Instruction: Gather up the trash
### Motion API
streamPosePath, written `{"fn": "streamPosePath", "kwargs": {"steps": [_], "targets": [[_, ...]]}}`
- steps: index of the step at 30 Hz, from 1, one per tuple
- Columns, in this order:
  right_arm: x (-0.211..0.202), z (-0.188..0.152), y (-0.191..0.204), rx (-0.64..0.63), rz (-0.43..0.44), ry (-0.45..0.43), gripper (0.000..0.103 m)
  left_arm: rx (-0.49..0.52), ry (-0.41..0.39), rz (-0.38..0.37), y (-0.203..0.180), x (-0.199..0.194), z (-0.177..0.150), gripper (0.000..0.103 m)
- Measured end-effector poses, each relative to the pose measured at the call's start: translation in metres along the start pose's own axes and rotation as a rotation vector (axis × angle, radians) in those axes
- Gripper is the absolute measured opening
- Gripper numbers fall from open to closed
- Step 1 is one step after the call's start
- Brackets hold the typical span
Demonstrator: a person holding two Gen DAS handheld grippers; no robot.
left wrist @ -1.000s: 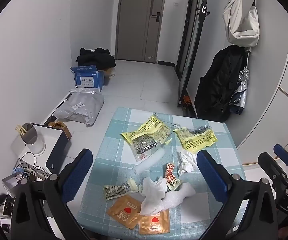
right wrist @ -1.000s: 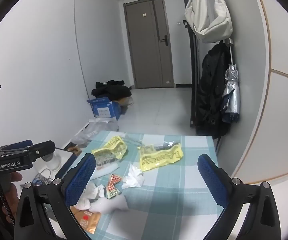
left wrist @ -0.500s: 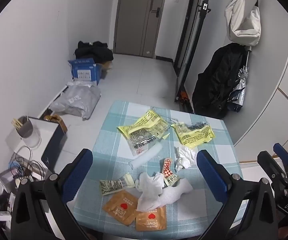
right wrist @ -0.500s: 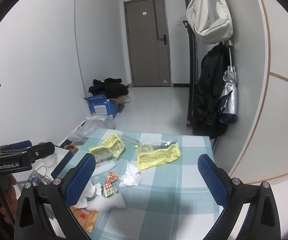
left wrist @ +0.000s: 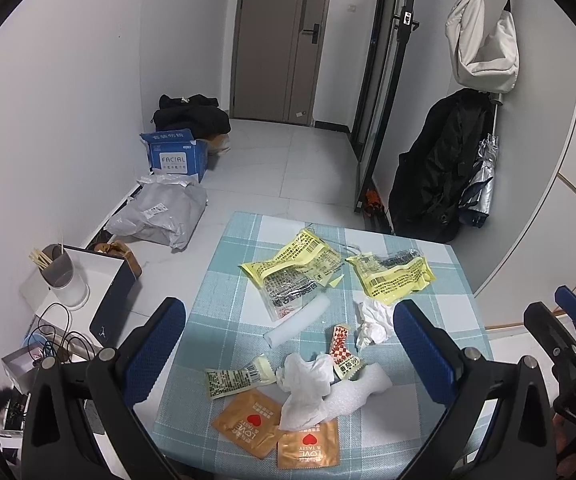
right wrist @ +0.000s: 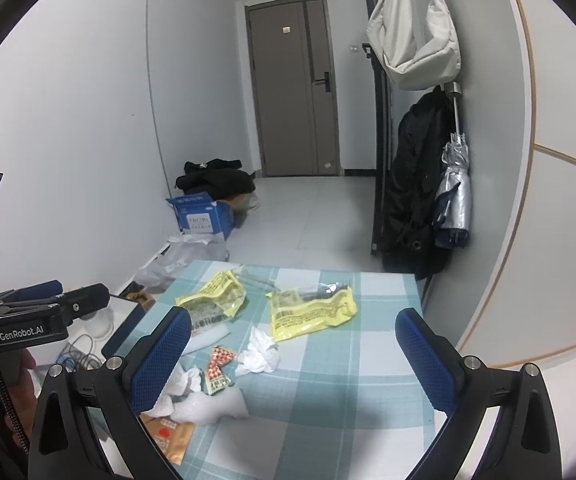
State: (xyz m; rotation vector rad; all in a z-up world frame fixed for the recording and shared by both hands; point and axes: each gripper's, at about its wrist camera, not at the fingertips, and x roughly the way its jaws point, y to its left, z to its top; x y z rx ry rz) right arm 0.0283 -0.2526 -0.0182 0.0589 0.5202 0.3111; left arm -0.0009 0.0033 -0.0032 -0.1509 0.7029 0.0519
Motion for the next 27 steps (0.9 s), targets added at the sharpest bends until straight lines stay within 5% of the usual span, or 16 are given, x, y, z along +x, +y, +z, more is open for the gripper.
{"fn": "streamPosePath", "kwargs": {"steps": [27], "targets": [[-0.0023, -0.0022, -0.0012, 0.035, 0.046, -0.036, 0.103, -0.025, 0.001, -0.02, 0.0037, -0.0037, 0.0005, 0.102]]}}
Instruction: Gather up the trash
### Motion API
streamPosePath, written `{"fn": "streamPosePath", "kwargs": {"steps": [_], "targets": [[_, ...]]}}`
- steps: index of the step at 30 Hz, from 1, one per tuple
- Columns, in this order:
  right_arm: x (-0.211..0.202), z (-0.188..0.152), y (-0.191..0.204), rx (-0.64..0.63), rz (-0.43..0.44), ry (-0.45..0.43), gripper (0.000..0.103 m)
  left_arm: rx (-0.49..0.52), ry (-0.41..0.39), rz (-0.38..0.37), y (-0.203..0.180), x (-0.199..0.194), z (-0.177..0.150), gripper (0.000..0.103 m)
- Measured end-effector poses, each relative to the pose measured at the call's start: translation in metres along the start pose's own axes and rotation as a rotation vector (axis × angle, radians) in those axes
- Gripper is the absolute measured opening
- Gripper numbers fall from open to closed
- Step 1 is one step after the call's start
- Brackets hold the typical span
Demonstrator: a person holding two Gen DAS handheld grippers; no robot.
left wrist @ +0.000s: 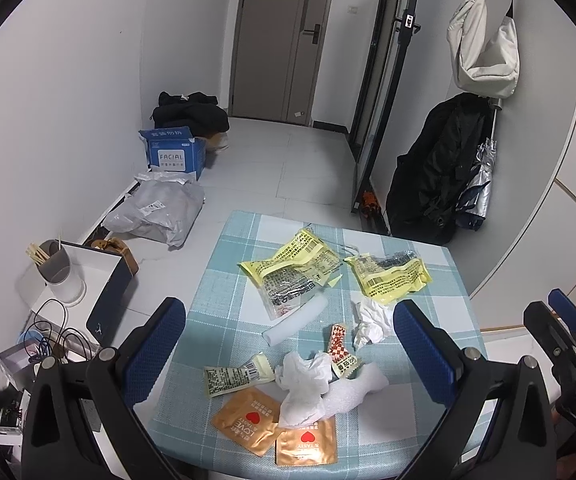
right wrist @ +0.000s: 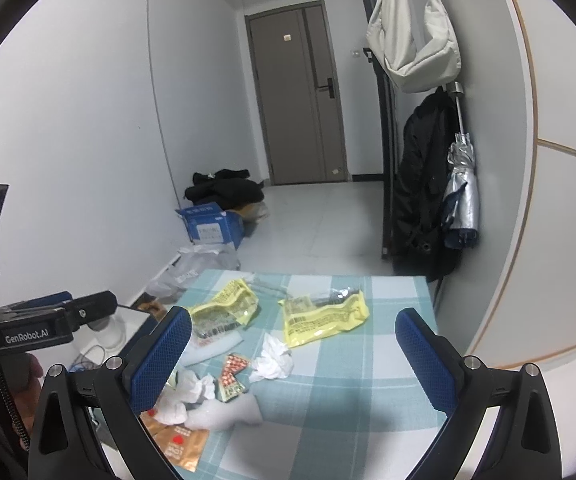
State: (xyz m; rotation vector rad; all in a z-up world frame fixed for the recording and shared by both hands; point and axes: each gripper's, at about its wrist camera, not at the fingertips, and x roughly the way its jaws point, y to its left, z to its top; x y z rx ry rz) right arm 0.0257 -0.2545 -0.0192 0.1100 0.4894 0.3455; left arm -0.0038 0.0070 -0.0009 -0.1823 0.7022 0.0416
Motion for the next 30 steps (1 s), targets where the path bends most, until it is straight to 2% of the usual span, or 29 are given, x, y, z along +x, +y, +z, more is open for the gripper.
{"fn": "streamPosePath", "kwargs": {"steps": [11, 18, 25, 30], "targets": [[-0.001, -0.003, 0.004, -0.007, 0.008, -0.014, 0.103, 0.001, -0.007, -0.006, 0.0, 0.001, 0.0, 0.102], [-0.001, -0.004, 0.003, 0.015, 0.036, 0.008, 0.103, 0.002, 0.001, -0.015, 0.001, 0.0, -0.001, 0.102], [0.019, -0.011, 0.014, 0.01, 0.105, 0.104, 0.103, 0.016, -0.001, -0.013, 0.008, -0.001, 0.002, 0.102], [0.052, -0.026, 0.034, -0.026, 0.16, 0.231, 0.103, -0.032, 0.018, -0.008, 0.031, 0.004, 0.005, 0.102]]}}
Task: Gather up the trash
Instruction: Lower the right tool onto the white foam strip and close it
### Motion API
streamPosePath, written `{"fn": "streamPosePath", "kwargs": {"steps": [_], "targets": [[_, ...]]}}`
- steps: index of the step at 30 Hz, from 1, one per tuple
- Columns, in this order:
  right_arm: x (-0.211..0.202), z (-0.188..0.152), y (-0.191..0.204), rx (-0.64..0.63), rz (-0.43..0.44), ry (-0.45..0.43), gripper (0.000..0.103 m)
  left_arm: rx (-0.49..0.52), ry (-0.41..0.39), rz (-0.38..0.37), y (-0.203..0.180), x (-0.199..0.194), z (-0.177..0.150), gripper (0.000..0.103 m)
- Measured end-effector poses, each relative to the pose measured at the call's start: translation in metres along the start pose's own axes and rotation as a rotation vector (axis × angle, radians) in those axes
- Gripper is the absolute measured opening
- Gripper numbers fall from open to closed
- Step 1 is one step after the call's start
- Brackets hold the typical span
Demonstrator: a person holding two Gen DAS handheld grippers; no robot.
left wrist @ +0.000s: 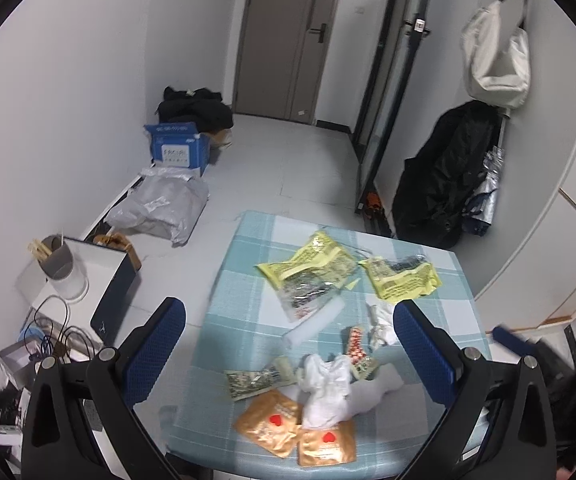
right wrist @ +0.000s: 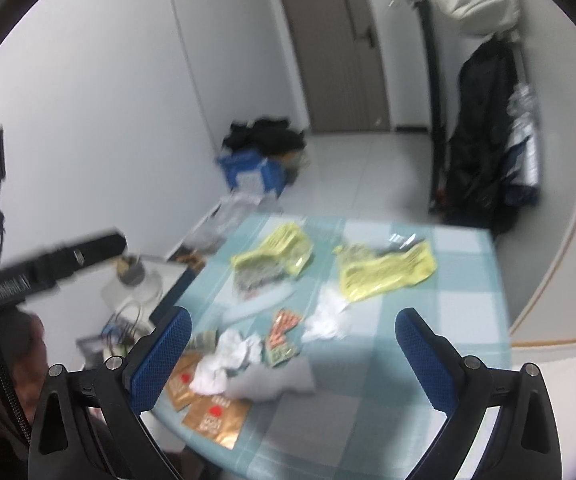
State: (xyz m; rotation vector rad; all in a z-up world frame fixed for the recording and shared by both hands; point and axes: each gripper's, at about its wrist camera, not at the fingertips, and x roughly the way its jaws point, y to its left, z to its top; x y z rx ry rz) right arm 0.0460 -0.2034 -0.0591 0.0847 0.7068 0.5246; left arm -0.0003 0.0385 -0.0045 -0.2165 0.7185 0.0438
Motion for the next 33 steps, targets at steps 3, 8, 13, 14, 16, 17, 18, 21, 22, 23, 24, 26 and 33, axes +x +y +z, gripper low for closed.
{"fn": "streamPosePath", "kwargs": {"steps": [3, 8, 13, 14, 16, 17, 18, 21, 22, 23, 24, 26, 33], "targets": [[0.03, -0.008, 0.01, -0.02, 0.018, 0.105, 0.103, -0.041, 0.031, -0.03, 0.018, 0.006, 0.002, 0.102], [0.076, -0.028, 0.024, -0.055, 0.018, 0.288, 0.101, -0.111, 0.086, -0.048, 0.037, 0.018, 0.003, 0.102], [0.092, -0.037, 0.024, -0.079, -0.008, 0.339, 0.101, -0.138, 0.101, -0.036, 0.052, 0.025, 0.004, 0.102], [0.095, -0.039, 0.024, -0.087, -0.013, 0.354, 0.101, -0.139, 0.106, -0.033, 0.054, 0.026, 0.003, 0.102], [0.099, -0.043, 0.025, -0.1, -0.013, 0.394, 0.098, -0.147, 0.119, -0.033, 0.061, 0.028, 0.002, 0.102], [0.102, -0.047, 0.025, -0.109, -0.011, 0.415, 0.097, -0.15, 0.124, -0.034, 0.063, 0.03, 0.001, 0.102], [0.104, -0.048, 0.025, -0.119, -0.009, 0.428, 0.096, -0.153, 0.13, -0.032, 0.066, 0.031, 0.001, 0.102], [0.105, -0.053, 0.028, -0.16, -0.014, 0.428, 0.095, -0.155, 0.147, -0.028, 0.072, 0.034, -0.002, 0.102], [0.105, -0.054, 0.028, -0.172, -0.016, 0.426, 0.095, -0.154, 0.15, -0.028, 0.073, 0.035, -0.002, 0.102], [0.105, -0.055, 0.029, -0.184, -0.021, 0.424, 0.095, -0.152, 0.153, -0.026, 0.073, 0.035, -0.003, 0.102], [0.107, -0.055, 0.029, -0.19, -0.024, 0.422, 0.095, -0.15, 0.156, -0.026, 0.073, 0.036, -0.003, 0.102], [0.11, -0.054, 0.03, -0.204, -0.03, 0.42, 0.094, -0.145, 0.16, -0.026, 0.072, 0.036, -0.002, 0.102], [0.12, -0.059, 0.035, -0.212, -0.002, 0.433, 0.079, -0.114, 0.162, -0.018, 0.066, 0.04, -0.002, 0.102]]}}
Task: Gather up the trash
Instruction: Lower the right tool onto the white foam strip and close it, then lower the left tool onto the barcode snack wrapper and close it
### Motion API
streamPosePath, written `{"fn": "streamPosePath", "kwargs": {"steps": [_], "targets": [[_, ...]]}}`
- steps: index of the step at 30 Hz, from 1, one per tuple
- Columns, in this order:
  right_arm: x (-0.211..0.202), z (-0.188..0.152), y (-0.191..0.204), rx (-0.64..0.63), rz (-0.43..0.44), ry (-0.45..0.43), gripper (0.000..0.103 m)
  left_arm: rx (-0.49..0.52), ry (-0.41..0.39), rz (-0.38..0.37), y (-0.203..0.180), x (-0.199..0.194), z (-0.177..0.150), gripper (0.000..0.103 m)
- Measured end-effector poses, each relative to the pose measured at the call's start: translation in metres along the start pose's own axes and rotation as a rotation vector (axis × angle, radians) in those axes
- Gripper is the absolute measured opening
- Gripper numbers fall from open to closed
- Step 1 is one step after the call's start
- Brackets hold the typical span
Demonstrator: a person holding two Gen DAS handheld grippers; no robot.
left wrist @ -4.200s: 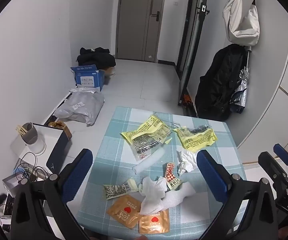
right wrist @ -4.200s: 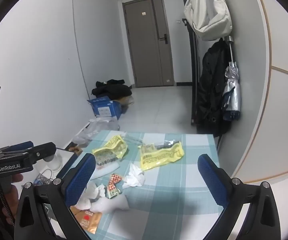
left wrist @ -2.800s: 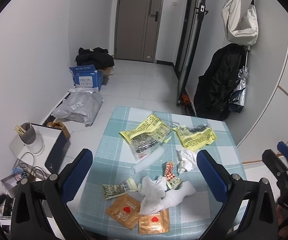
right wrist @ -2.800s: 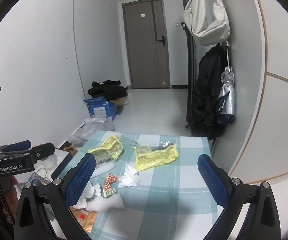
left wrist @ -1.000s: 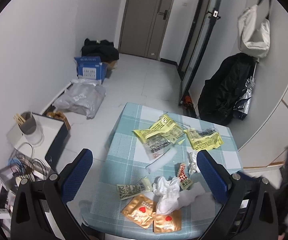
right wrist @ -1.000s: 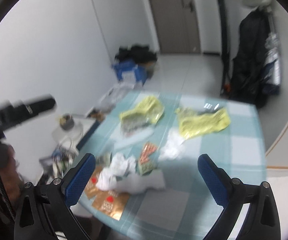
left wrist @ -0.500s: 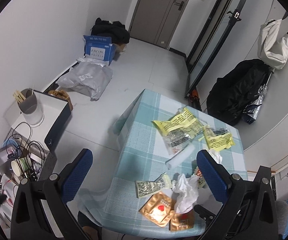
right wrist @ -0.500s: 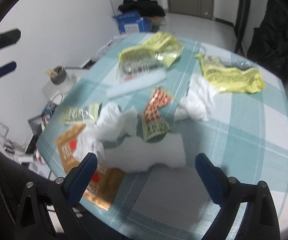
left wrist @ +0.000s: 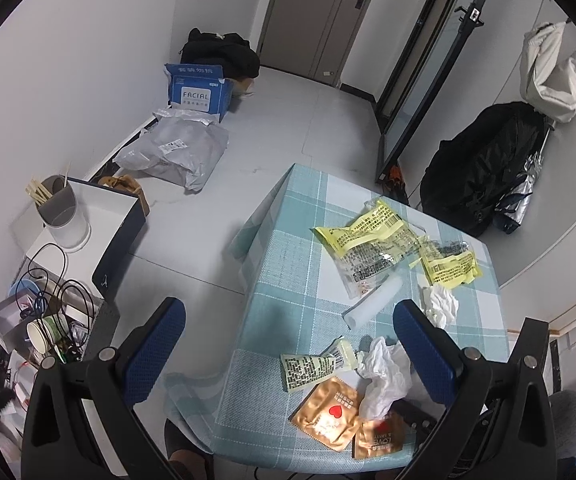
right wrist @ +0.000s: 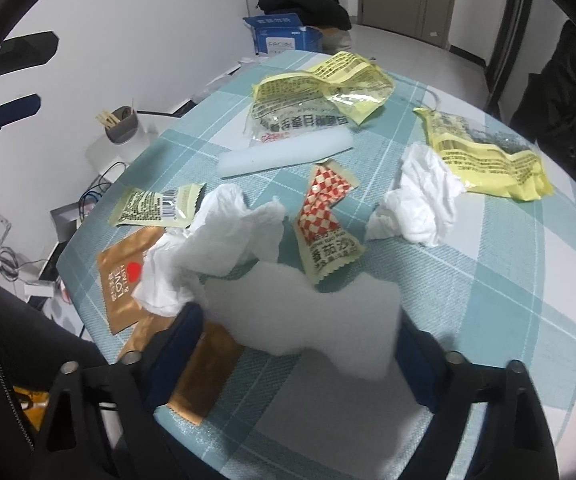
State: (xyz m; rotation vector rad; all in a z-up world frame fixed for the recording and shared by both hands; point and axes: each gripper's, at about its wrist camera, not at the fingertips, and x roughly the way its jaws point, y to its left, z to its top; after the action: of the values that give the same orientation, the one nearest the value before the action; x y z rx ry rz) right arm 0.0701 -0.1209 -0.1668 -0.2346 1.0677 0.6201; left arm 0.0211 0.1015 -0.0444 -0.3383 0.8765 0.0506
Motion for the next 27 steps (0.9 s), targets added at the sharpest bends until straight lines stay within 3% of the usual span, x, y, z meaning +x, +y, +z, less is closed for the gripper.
{"fn": "streamPosePath", "kwargs": {"steps": [4, 10, 16, 19, 24, 27], "targets": [[-0.003, -0.003, -0.005, -0.001, -0.021, 0.0, 0.063, 0.023, 0.006, 0.007, -0.003, 0.003, -0.001, 0.102], [-0.013, -0.012, -0.025, 0.097, 0.055, 0.0, 0.042, 0.029, 0.015, 0.013, -0.008, 0.006, -0.002, 0.102], [-0.021, -0.024, -0.033, 0.11, 0.069, 0.005, 0.024, 0.047, 0.03, 0.044, -0.01, 0.013, -0.003, 0.102], [-0.026, -0.03, -0.036, 0.103, 0.074, 0.006, 0.023, 0.079, 0.064, 0.058, -0.013, 0.021, -0.006, 0.102], [-0.042, -0.032, -0.047, 0.12, 0.061, -0.036, 0.022, 0.233, 0.165, 0.173, -0.016, 0.049, -0.018, 0.102], [-0.052, -0.032, -0.057, 0.163, 0.064, -0.069, 0.022, 0.228, 0.239, 0.149, -0.011, 0.062, -0.026, 0.102]]}}
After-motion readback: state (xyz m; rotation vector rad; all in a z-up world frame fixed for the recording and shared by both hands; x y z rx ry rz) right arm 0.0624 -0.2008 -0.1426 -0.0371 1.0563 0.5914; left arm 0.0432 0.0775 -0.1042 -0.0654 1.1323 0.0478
